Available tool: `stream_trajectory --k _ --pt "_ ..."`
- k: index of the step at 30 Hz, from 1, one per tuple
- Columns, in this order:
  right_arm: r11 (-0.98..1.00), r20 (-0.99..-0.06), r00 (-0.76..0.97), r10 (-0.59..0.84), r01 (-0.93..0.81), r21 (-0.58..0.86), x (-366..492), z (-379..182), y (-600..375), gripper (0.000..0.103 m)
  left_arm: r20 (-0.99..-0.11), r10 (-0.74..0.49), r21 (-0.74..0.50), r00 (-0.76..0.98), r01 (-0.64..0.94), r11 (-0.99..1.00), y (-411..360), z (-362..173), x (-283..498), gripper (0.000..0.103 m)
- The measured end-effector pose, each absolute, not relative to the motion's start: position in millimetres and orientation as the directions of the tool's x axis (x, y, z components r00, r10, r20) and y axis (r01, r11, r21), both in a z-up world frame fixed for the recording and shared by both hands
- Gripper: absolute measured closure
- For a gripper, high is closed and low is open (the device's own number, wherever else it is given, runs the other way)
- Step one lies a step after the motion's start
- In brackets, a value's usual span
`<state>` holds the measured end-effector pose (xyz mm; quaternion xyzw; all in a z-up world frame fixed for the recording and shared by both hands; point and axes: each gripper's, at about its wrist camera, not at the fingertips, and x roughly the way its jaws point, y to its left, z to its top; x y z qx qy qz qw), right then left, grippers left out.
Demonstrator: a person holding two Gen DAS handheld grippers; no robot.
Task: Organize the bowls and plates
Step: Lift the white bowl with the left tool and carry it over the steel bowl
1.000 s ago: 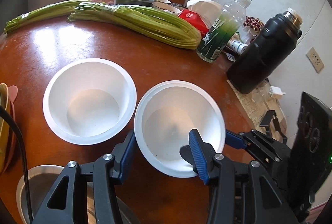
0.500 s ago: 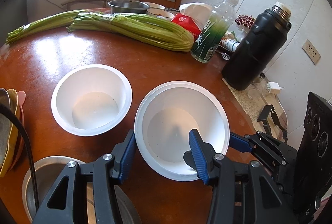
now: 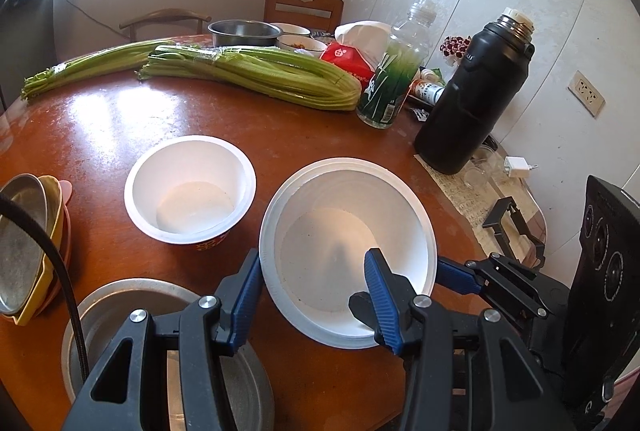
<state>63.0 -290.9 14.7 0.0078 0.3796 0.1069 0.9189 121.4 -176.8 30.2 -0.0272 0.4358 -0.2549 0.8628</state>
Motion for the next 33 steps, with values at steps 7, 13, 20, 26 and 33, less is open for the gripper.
stream_trajectory --k 7,13,20,26,33 --pt "0.977 -0.686 0.700 0.198 -0.194 0.084 54 20 -283 0.047 -0.732 -0.462 -0.264 0.500 0.416 0.870 -168 33 111 0.052" --pt "0.976 -0.681 0.704 0.199 -0.202 0.076 48 23 -274 0.047 -0.721 -0.467 -0.267 0.513 0.416 0.869 -158 37 103 0.052" --pt "0.973 -0.677 0.707 0.203 -0.221 0.061 42 26 -256 0.047 -0.711 -0.464 -0.269 0.528 0.405 0.874 -142 40 94 0.052" --pt "0.970 -0.673 0.709 0.208 -0.240 0.047 39 30 -241 0.047 -0.697 -0.461 -0.271 0.550 0.393 0.879 -127 44 86 0.052" --pt "0.966 -0.667 0.716 0.206 -0.257 0.022 33 35 -224 0.047 -0.681 -0.459 -0.274 0.570 0.383 0.882 -112 48 76 0.052"
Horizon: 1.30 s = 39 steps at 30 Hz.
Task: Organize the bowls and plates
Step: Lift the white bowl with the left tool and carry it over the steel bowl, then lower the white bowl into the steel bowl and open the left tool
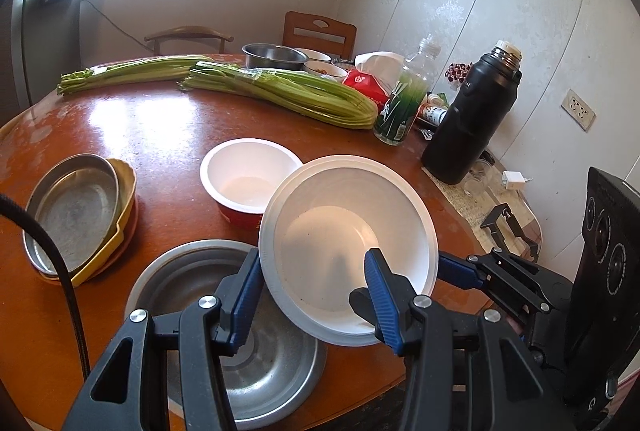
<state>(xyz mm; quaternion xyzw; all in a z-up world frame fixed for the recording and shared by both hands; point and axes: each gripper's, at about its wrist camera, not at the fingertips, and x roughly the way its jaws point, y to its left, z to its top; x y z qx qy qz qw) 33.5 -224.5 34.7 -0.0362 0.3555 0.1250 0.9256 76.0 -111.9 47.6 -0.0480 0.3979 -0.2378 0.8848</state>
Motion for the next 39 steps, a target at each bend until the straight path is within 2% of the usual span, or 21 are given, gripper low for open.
stream_trajectory --k 21,39 --pt "0.944 -0.677 0.698 0.232 -0.330 -0.017 23 32 -168 0.047 -0.647 -0.443 -0.301 0.620 0.326 0.896 -49 48 55 0.052" --pt "0.941 -0.733 0.634 0.247 -0.339 0.025 39 4 -152 0.047 -0.695 -0.428 -0.312 0.578 0.293 0.904 -35 19 65 0.052"
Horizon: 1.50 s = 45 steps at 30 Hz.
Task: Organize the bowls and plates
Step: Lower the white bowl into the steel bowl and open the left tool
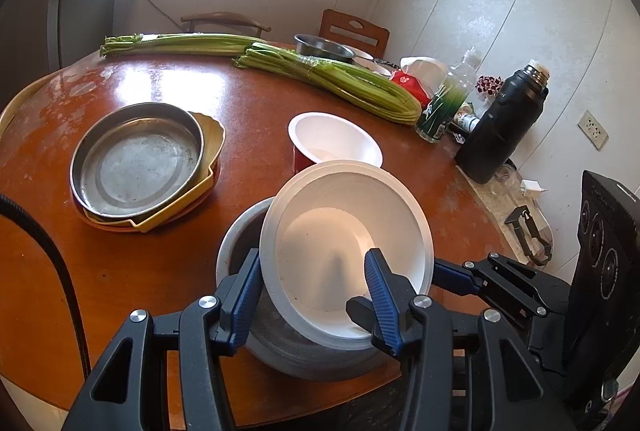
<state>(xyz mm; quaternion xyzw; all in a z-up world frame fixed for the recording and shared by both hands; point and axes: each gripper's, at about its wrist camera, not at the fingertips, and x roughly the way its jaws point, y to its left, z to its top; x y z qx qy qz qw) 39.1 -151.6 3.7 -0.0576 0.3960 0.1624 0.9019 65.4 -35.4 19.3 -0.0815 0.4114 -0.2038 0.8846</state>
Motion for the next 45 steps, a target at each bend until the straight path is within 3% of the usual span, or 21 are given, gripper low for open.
stream_trajectory --k 17,45 --pt "0.941 -0.760 0.595 0.260 -0.334 0.060 52 -16 -153 0.047 -0.731 -0.387 -0.280 0.562 0.270 0.921 -42 2 76 0.052" --pt "0.944 -0.742 0.614 0.269 -0.322 0.075 49 -11 -159 0.047 -0.720 -0.387 -0.281 0.576 0.267 0.922 -38 4 75 0.052"
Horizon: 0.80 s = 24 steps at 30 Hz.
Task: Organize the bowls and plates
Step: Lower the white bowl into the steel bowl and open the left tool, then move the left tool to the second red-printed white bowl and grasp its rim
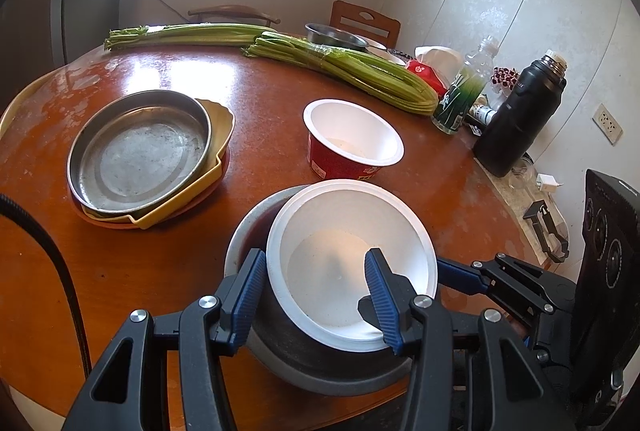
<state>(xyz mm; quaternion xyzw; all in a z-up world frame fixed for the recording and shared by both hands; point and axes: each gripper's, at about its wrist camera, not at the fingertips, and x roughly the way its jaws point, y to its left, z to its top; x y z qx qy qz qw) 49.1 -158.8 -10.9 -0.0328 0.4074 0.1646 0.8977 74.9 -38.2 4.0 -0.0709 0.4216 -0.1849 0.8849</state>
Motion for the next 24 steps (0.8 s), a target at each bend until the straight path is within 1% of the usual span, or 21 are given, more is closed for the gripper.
stream_trajectory --k 15,24 --pt "0.953 -0.712 0.652 0.260 -0.291 0.082 44 2 -171 0.047 -0.692 -0.384 -0.285 0.611 0.258 0.923 -31 13 70 0.052" --pt "0.965 -0.684 0.685 0.251 -0.237 0.116 54 13 -192 0.047 -0.679 -0.398 -0.288 0.617 0.275 0.917 -37 20 77 0.052"
